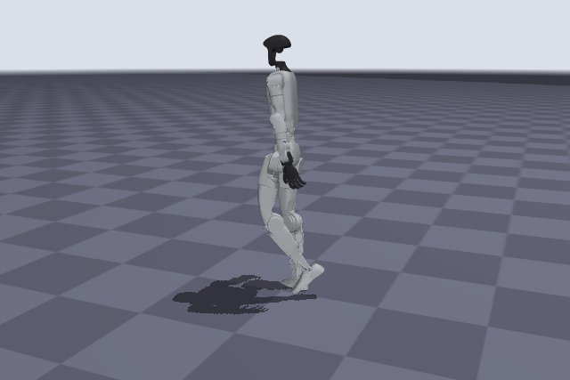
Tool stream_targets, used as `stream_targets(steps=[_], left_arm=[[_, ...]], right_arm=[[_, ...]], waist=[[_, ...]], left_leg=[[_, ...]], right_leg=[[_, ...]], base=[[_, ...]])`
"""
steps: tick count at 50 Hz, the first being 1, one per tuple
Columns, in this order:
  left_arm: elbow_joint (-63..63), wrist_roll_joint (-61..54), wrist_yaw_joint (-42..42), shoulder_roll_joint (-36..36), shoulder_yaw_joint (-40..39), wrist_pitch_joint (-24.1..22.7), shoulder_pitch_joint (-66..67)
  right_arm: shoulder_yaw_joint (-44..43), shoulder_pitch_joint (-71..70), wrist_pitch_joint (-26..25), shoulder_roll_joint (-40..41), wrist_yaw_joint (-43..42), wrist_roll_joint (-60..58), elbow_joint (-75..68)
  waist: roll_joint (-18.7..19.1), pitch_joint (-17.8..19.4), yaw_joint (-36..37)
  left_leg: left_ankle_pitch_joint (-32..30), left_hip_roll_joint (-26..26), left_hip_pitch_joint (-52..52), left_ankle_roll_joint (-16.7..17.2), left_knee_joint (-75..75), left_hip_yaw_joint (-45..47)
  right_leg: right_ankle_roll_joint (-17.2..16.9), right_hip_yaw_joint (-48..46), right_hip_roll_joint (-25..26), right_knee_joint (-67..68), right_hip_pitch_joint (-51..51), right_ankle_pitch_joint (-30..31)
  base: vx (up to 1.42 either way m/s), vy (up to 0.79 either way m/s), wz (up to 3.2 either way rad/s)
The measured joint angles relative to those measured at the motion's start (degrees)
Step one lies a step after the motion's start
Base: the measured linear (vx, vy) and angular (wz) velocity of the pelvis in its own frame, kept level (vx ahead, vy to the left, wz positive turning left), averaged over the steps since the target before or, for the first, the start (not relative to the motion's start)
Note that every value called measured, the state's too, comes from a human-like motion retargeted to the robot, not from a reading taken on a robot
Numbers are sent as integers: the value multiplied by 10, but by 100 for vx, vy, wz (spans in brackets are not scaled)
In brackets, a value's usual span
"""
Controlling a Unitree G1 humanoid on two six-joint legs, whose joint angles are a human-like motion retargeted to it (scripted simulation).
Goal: Walk run
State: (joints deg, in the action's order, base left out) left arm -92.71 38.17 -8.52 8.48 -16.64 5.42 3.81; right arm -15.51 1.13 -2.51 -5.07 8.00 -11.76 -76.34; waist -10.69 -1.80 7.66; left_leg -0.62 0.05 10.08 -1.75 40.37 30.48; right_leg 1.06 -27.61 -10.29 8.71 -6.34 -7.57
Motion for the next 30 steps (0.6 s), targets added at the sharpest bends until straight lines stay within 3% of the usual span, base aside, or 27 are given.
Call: stream_targets(steps=[3, 7, 10, 14, 16, 18, 20, 22, 23, 25, 27, 30], left_arm=[[-36, -17, -7, 3, -14, 19, 25], [-47, -20, -28, 4, -23, 63, 39], [-47, -7, -45, 4, -22, 77, 34], [-42, 7, -51, 8, -11, 60, 16], [-32, 15, -44, 8, -9, 53, 9], [-25, 13, -37, 10, -8, 50, 2], [-15, -4, -33, 10, -12, 48, -8], [-1, -27, -38, 13, -3, 45, -19], [5, -41, -43, 17, 6, 41, -27], [15, -68, -48, 28, 23, 33, -55], [28, -76, -32, 38, 36, 33, -92], [57, -73, -14, 51, 62, 22, -139]], right_arm=[[28, -27, 4, -16, 17, 2, 11], [39, -71, -1, -29, 22, -21, 21], [42, -99, -6, -31, 15, -27, 23], [45, -109, -10, -6, 5, -5, 23], [50, -90, 3, 6, 24, 17, 30], [58, -58, 10, 14, 43, 30, 42], [69, -26, 16, 26, 33, 26, 48], [75, -2, 23, 29, 14, 16, 39], [77, 5, 22, 26, 10, 10, 31], [71, 11, 20, 21, 4, -10, 12], [51, 14, 20, 20, -10, -17, -10], [22, 26, 18, 21, -23, 4, -33]], waist=[[19, -1, 19], [41, 11, 59], [43, 14, 83], [42, 6, 93], [44, -2, 107], [46, -9, 115], [57, -16, 106], [87, -24, 89], [102, -25, 86], [123, -22, 72], [122, -13, 45], [110, -12, 11]], left_leg=[[46, 14, 76, -15, -78, 13], [52, 6, 163, -16, -204, -19], [37, -5, 219, -16, -276, -67], [55, -7, 238, -41, -275, -74], [27, 3, 224, -61, -249, -60], [16, 23, 208, -65, -218, -51], [52, 43, 188, -62, -183, -78], [82, 70, 139, -58, -192, -76], [90, 84, 118, -53, -198, -77], [108, 99, 75, -41, -214, -71], [109, 75, 30, -32, -255, -70], [104, 29, -11, -34, -309, -81]], right_leg=[[-8, -6, 45, -43, 54, -10], [-18, 11, 92, -75, 117, -32], [-32, 25, 102, -80, 149, -47], [-66, 56, 101, -59, 179, -28], [-84, 75, 101, -36, 195, 19], [-91, 95, 99, 0, 201, 108], [-73, 95, 95, 73, 183, 230], [-48, 46, 95, 181, 157, 300], [-23, 17, 84, 241, 141, 301], [8, -6, 58, 359, 81, 235], [-3, 5, 35, 438, -6, 191], [-27, 1, 24, 425, -97, 142]], base=[[87, -13, -31], [73, -7, -61], [79, -1, -51], [95, 7, -34], [113, 14, -62], [116, 17, -64], [112, 13, -33], [109, 15, -22], [93, 17, -46], [71, 14, -44], [79, 12, 22], [73, 9, 68]])
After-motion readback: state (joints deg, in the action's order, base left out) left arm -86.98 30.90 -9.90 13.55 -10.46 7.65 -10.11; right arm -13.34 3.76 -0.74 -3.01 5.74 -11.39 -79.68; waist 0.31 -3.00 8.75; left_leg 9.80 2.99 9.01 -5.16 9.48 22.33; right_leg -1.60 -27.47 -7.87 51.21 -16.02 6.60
